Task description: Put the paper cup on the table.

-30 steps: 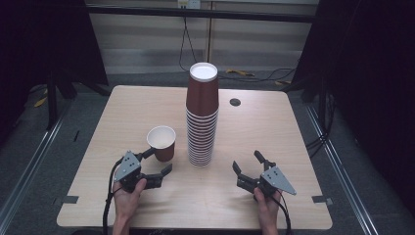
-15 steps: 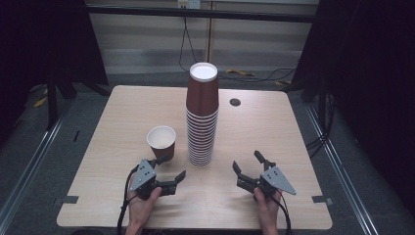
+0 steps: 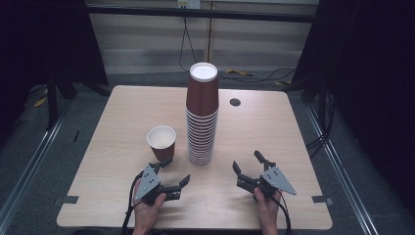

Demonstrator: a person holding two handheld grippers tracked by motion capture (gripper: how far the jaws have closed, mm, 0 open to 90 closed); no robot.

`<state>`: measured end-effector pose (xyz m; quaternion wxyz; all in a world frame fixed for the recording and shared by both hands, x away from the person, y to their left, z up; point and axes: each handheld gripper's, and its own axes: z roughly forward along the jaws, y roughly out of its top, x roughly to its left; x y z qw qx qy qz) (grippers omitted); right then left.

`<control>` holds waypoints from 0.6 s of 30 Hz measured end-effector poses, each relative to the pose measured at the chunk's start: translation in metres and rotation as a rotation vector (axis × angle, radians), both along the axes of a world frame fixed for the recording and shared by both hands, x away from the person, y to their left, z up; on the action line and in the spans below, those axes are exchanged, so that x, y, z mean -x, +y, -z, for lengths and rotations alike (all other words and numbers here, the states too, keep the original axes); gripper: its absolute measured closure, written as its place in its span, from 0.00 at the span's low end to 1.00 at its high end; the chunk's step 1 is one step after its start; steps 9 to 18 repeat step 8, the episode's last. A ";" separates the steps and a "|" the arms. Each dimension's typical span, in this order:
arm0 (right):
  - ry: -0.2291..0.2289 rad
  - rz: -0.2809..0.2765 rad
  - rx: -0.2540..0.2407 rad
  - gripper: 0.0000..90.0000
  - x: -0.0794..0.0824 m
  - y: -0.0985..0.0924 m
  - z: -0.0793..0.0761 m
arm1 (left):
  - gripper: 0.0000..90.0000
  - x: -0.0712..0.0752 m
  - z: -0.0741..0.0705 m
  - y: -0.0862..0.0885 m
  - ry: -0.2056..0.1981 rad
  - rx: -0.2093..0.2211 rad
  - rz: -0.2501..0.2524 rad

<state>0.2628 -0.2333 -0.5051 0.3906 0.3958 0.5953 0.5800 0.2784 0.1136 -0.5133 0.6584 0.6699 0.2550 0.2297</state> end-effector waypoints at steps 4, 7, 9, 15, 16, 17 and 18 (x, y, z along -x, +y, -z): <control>0.001 0.000 0.000 0.15 0.000 0.000 0.000 | 0.17 0.001 0.001 0.002 -0.021 0.026 -0.004; 0.007 -0.011 0.002 0.16 -0.001 0.000 0.000 | 0.17 0.001 0.001 0.003 -0.010 0.031 -0.003; 0.006 -0.013 0.001 0.16 -0.001 0.000 0.000 | 0.17 0.001 0.001 0.003 -0.010 0.032 -0.005; 0.006 -0.013 0.001 0.16 -0.001 0.000 0.000 | 0.17 0.001 0.001 0.003 -0.010 0.032 -0.005; 0.006 -0.013 0.001 0.16 -0.001 0.000 0.000 | 0.17 0.001 0.001 0.003 -0.010 0.032 -0.005; 0.006 -0.013 0.001 0.16 -0.001 0.000 0.000 | 0.17 0.001 0.001 0.003 -0.010 0.032 -0.005; 0.006 -0.013 0.001 0.16 -0.001 0.000 0.000 | 0.17 0.001 0.001 0.003 -0.010 0.032 -0.005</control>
